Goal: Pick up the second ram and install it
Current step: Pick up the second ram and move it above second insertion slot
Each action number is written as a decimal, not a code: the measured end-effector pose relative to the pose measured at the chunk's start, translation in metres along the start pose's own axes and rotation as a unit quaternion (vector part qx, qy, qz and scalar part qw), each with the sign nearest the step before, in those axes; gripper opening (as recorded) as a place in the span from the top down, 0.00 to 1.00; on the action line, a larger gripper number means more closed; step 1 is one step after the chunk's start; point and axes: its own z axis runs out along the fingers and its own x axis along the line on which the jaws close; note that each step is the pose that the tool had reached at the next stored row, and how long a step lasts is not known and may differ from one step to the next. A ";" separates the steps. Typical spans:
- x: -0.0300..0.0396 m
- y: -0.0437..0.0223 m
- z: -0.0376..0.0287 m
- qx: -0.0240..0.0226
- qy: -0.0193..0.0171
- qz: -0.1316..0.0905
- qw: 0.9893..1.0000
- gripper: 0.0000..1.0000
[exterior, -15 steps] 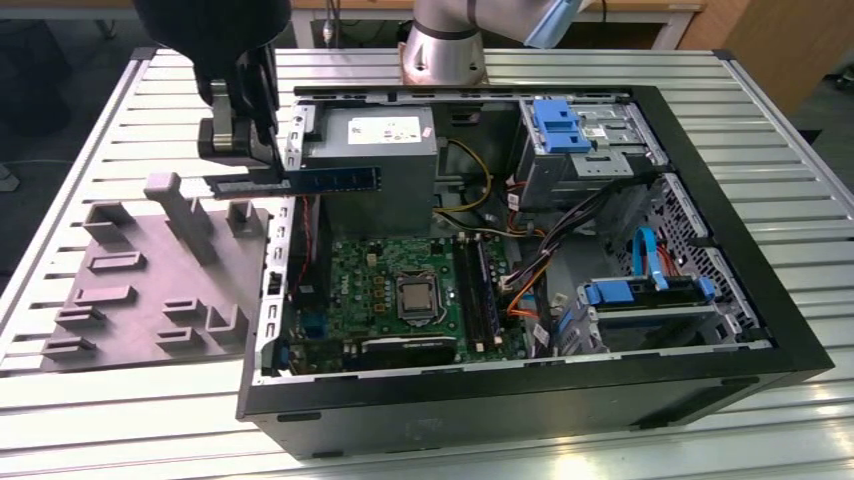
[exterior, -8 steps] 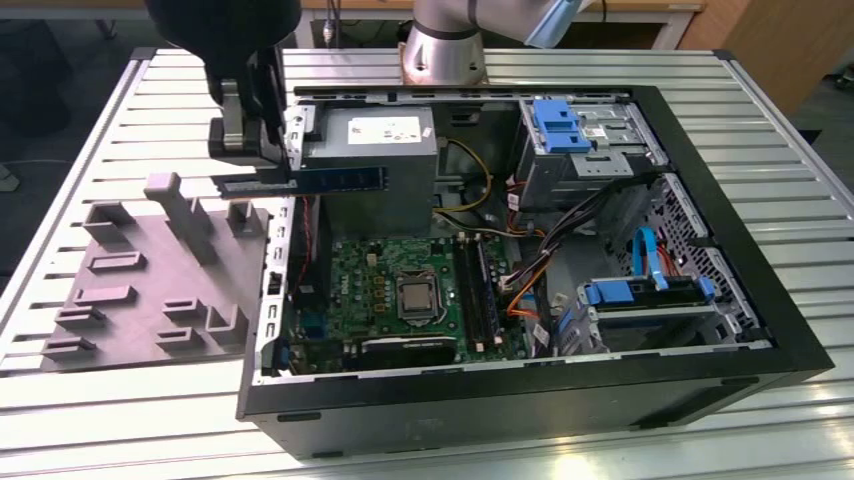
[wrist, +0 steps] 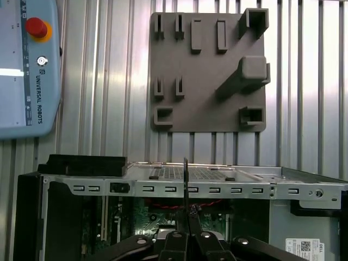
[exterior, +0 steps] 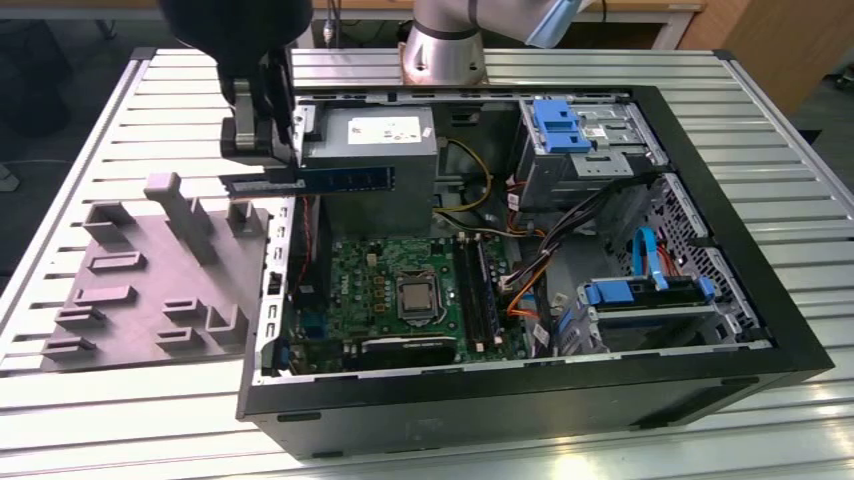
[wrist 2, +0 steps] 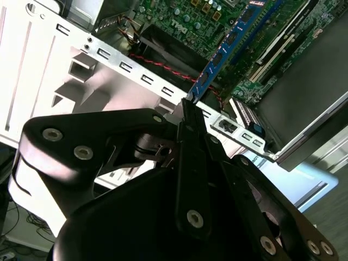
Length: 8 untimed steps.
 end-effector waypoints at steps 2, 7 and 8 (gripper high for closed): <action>0.0000 -0.0015 -0.0001 0.000 0.000 0.000 1.000 0.88; 0.0001 -0.0050 -0.0002 0.000 0.000 0.000 1.000 0.88; 0.0001 -0.0057 -0.0003 0.000 0.000 0.000 1.000 0.88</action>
